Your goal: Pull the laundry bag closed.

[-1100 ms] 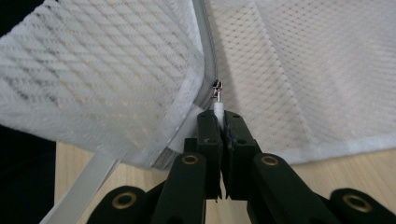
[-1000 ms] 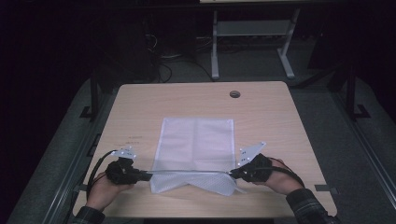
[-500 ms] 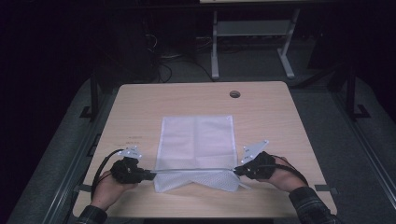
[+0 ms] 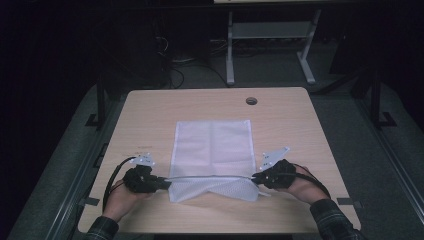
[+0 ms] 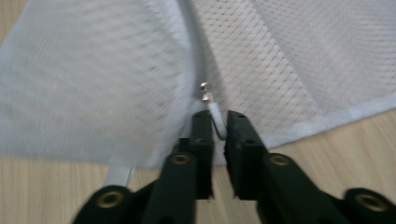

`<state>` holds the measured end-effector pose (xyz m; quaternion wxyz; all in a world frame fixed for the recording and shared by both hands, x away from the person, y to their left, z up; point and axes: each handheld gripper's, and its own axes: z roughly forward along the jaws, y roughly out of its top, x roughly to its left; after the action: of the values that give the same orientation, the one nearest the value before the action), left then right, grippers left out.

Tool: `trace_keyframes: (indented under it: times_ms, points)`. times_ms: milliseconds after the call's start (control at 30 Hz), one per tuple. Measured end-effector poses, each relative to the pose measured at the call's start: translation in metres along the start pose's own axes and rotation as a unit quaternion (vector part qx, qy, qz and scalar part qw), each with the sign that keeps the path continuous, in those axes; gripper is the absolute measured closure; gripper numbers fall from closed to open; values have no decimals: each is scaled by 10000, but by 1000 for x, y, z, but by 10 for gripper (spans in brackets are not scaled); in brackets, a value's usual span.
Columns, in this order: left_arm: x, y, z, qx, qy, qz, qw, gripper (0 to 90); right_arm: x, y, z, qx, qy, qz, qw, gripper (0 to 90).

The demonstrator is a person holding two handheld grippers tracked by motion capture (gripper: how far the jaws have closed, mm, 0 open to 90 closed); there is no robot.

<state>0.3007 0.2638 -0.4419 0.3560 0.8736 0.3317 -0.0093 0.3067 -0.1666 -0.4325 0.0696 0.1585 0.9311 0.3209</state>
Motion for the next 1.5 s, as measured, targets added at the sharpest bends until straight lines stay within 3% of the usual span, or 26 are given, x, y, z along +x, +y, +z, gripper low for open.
trace_keyframes:
  times_ms: [167,333,633,767,1067,1333,1500]
  points:
    - [0,0,-2,-126,-4,-34,9999,547,-2,-2,-4,-100,25,232,9997,611]
    - [-1,0,-4,-203,70,-76,9997,383,-3,-4,-10,-257,36,621,9977,420]
    - [2,-6,-15,-256,396,-82,9989,206,2,-11,-16,-395,-528,1104,9917,204]
    - [6,-13,-22,-215,564,-119,9981,165,3,-19,-21,-448,-721,1333,9874,141]
    - [12,-28,-34,-271,862,-105,9959,131,5,-44,-34,-695,-1261,1518,9779,64]
    - [23,-40,-34,-194,1106,-231,9934,130,-10,-69,-37,-640,-1458,1743,9717,60]
    - [28,-44,-35,-170,1219,-227,9921,131,-16,-77,-35,-578,-1523,1814,9698,60]
